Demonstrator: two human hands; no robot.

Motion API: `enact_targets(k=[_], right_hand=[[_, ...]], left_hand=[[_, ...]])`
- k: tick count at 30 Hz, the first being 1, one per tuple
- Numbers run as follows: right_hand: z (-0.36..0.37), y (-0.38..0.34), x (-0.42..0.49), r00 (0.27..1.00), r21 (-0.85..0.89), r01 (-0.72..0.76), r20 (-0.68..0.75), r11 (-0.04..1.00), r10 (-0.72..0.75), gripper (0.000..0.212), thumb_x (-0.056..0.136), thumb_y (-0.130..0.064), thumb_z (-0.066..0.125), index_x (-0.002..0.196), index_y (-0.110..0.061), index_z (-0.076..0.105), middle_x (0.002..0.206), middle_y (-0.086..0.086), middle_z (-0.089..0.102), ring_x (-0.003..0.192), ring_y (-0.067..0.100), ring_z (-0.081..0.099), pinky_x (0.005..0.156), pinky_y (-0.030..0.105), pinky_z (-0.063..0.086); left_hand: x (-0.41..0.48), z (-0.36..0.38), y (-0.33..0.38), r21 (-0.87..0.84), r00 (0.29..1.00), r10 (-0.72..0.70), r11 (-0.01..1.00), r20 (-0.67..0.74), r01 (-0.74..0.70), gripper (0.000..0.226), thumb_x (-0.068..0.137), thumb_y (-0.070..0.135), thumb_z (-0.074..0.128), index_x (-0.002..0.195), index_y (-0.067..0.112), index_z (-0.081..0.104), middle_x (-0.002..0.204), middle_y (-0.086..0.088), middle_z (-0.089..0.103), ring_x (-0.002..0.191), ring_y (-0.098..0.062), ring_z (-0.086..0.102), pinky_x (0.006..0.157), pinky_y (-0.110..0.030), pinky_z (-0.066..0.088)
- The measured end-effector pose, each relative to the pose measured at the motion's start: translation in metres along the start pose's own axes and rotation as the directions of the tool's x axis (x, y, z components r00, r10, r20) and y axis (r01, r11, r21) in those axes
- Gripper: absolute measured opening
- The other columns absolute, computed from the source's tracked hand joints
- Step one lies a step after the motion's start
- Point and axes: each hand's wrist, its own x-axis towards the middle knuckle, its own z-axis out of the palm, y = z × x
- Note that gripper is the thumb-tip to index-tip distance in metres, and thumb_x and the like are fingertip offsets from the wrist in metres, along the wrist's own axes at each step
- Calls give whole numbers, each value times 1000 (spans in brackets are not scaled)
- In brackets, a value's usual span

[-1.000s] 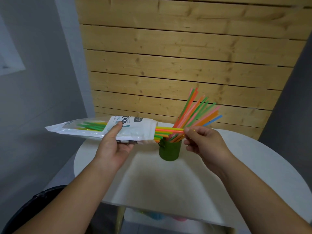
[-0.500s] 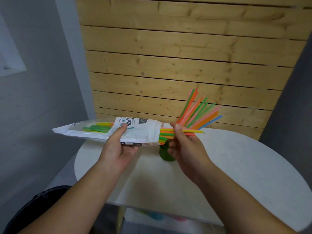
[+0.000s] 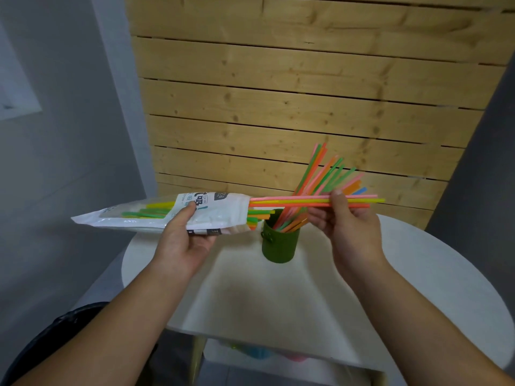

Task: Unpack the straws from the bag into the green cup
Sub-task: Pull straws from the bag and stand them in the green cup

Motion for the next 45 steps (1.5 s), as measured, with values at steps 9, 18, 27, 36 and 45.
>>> enact_targets(k=[9, 18, 27, 36, 45], right_hand=[[-43, -14, 17, 972, -256, 122, -166, 959, -169, 32, 101, -29, 54, 80, -11, 69, 72, 14, 71, 61, 19, 73, 67, 32, 61], [-34, -20, 24, 953, -559, 237, -25, 794, -302, 39, 101, -33, 51, 81, -5, 69, 65, 10, 71, 57, 19, 71, 64, 37, 63], [-15, 4, 29, 989, -562, 138, 37, 815, -142, 24, 95, -28, 63, 79, -11, 70, 65, 9, 71, 58, 20, 70, 70, 47, 63], [-9, 18, 44, 998, -392, -5, -57, 920, -19, 16, 89, -15, 73, 99, -7, 63, 69, 4, 66, 63, 22, 67, 78, 42, 62], [-9, 20, 15, 976, -511, -216, -89, 832, 199, 26, 95, -29, 62, 83, -8, 55, 75, 11, 59, 63, 23, 59, 60, 35, 54]], left_hand=[[7, -6, 8, -25, 998, 51, 998, -31, -51, 41, 94, 5, 64, 135, 9, 58, 118, -10, 74, 100, -24, 74, 57, -35, 61], [2, -4, 0, 5, 1000, 23, 1000, -16, -23, 33, 93, 6, 66, 126, 9, 62, 113, -11, 76, 98, -26, 75, 61, -40, 63], [2, -5, -5, 69, 1000, 22, 997, 19, -24, 16, 95, 8, 65, 111, 9, 65, 107, -11, 77, 101, -26, 74, 87, -46, 60], [4, -4, -9, 96, 999, 9, 995, 42, -13, 17, 94, 8, 66, 111, 11, 65, 101, -10, 79, 95, -25, 76, 79, -45, 63], [2, -2, -11, 90, 998, 9, 996, 56, -14, 24, 93, 8, 67, 116, 11, 64, 103, -10, 79, 96, -25, 77, 74, -45, 64]])
